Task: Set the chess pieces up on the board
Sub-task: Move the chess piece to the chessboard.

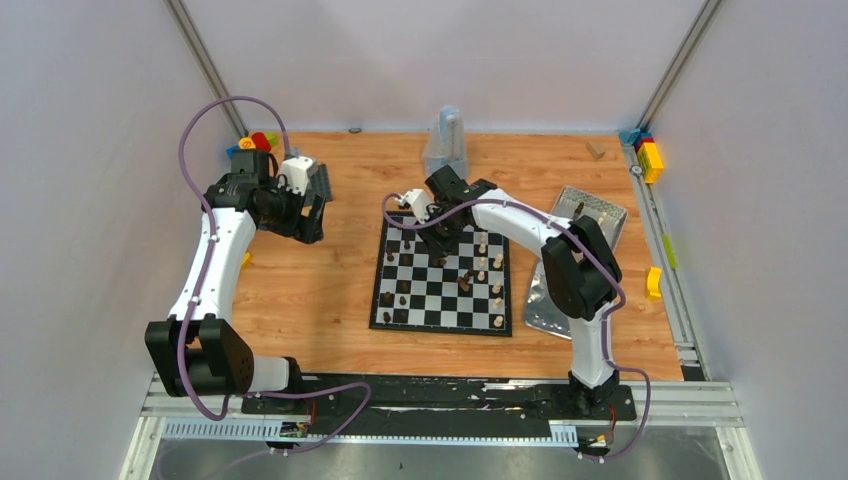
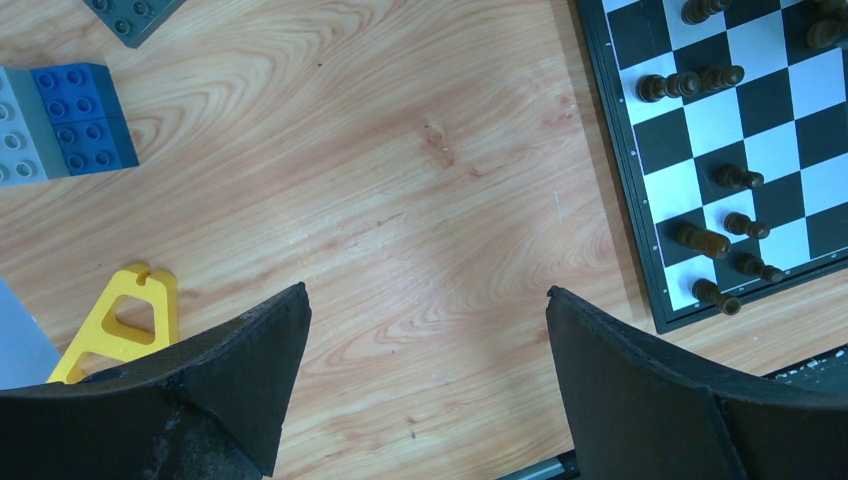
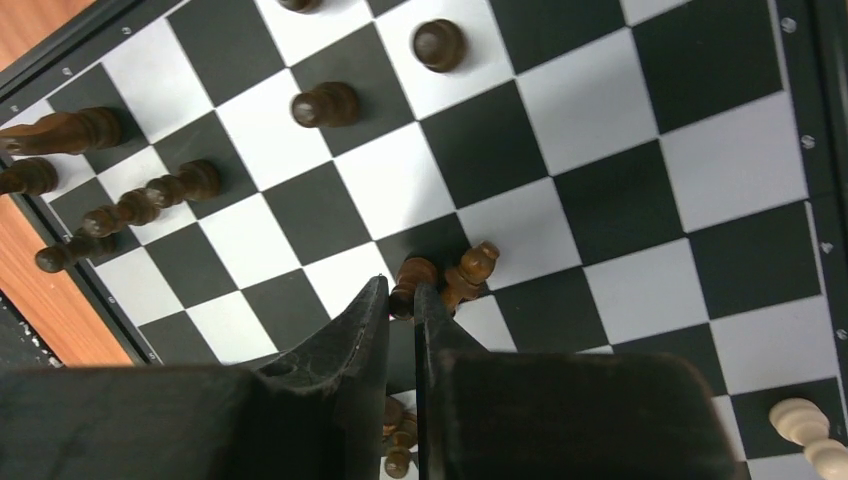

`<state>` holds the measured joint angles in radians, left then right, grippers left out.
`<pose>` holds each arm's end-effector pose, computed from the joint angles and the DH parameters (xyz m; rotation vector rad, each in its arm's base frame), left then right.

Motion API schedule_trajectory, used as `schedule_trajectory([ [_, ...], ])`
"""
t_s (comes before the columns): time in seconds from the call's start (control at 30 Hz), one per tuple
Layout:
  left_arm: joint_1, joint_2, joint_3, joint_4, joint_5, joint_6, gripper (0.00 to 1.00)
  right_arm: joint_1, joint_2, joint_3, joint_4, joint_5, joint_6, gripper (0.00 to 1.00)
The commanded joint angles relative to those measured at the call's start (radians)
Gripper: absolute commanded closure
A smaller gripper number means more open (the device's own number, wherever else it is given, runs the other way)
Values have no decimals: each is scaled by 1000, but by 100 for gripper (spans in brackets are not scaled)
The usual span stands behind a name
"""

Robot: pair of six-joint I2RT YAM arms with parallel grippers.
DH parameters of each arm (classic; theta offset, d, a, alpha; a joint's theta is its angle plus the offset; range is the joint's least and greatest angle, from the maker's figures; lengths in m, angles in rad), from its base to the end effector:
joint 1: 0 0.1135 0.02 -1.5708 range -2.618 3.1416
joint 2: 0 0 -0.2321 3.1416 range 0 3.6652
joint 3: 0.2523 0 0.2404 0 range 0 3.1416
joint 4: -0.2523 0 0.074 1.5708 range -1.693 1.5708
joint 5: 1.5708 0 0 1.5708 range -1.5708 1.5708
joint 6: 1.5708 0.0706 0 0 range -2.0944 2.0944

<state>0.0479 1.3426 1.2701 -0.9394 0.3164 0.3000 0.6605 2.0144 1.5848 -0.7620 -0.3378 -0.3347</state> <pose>0.2796 -0.0086 0.2629 0.4324 2.4920 -0.2715 0.3081 0.2690 0.1501 -1.4024 2.3919 0.5525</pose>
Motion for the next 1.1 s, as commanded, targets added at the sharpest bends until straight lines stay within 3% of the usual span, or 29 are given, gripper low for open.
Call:
schedule_trajectory([
  [0.0,11,-1,10,19,9,1,4,26,-29,41,5,-26,-28,99],
  [0.33,10,-4,6,19,16,8,4,80,-6,60,-14,-49,-50,99],
  [0.7,11,8,15,48,123,56,5,80,-83,13,-25,-47,-63,99],
  [1.07,10,-17,-15,98,77,2,5,110,-8,97,-24,-50,-50,99],
])
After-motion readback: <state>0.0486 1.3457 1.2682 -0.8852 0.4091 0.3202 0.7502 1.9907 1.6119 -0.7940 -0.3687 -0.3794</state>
